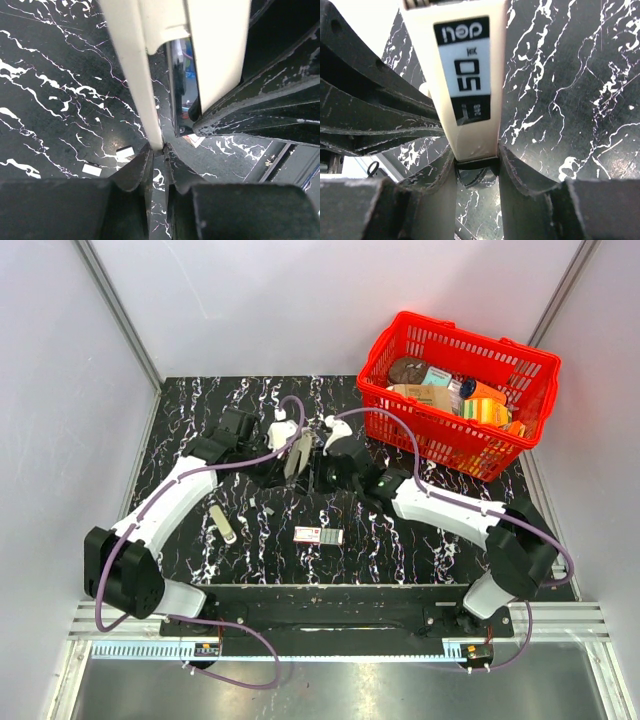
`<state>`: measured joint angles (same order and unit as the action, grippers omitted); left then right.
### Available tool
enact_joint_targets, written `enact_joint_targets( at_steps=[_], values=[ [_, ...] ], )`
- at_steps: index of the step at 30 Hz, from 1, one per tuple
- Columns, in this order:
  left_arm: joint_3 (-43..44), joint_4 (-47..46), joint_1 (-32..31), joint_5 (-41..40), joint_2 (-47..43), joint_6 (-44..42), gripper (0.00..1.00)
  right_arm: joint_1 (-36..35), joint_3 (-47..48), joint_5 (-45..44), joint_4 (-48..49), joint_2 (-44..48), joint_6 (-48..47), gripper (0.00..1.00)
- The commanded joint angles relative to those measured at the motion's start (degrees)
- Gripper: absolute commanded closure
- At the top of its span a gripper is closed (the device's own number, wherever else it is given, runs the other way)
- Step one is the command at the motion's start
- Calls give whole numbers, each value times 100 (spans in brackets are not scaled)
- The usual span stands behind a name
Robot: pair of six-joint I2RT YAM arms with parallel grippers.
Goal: Unload the staples from the stapler
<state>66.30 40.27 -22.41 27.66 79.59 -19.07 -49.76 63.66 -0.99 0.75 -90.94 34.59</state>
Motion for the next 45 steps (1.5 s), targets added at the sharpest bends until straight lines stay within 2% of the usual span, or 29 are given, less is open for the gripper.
enact_joint_targets(
  at_steps=[1, 2, 3, 5, 6, 14, 18, 20, 21, 24, 36, 41, 45],
  values=[
    [366, 833, 35, 793, -23, -88, 80, 291, 559, -876, 75, -135, -320, 100],
    [366, 851, 88, 794, -31, -71, 70, 335, 656, -911, -30, -222, -373, 100],
    [348, 859, 193, 776, -66, -36, 55, 379, 761, -929, -240, -310, -444, 100],
    [322, 824, 438, 793, -163, 17, 43, 467, 928, -1060, -470, -486, -549, 100],
    [331, 824, 614, 820, -216, 17, 41, 519, 981, -1087, -541, -556, -637, 100],
    [322, 1097, 1757, 522, -743, -273, 41, 739, 1429, -1254, -734, -1083, -1050, 100],
    [296, 1351, 2126, -14, -814, -281, 42, 774, 2254, -1350, -1453, -1706, -1331, 100],
    [156, 1413, 2241, -173, -884, -290, 40, 775, 2597, -1403, -1762, -2014, -1402, 100],
    [77, 1457, 2381, -278, -936, -290, 35, 783, 2703, -1412, -1841, -2120, -1411, 100],
    [-135, 1510, 2478, -419, -1094, -334, 28, 775, 2880, -1456, -1939, -2367, -1394, 100],
    [-65, 2001, 2575, -595, -1754, -466, 25, 783, 2871, -1211, -1956, -2789, -1244, 99],
    [41, 2187, 2628, -569, -1798, -405, 9, 775, 2687, -1201, -2044, -2535, -1007, 59],
    [76, 2134, 2733, -622, -1868, -291, 3, 722, 2546, -1376, -2097, -2236, -884, 41]
  ],
)
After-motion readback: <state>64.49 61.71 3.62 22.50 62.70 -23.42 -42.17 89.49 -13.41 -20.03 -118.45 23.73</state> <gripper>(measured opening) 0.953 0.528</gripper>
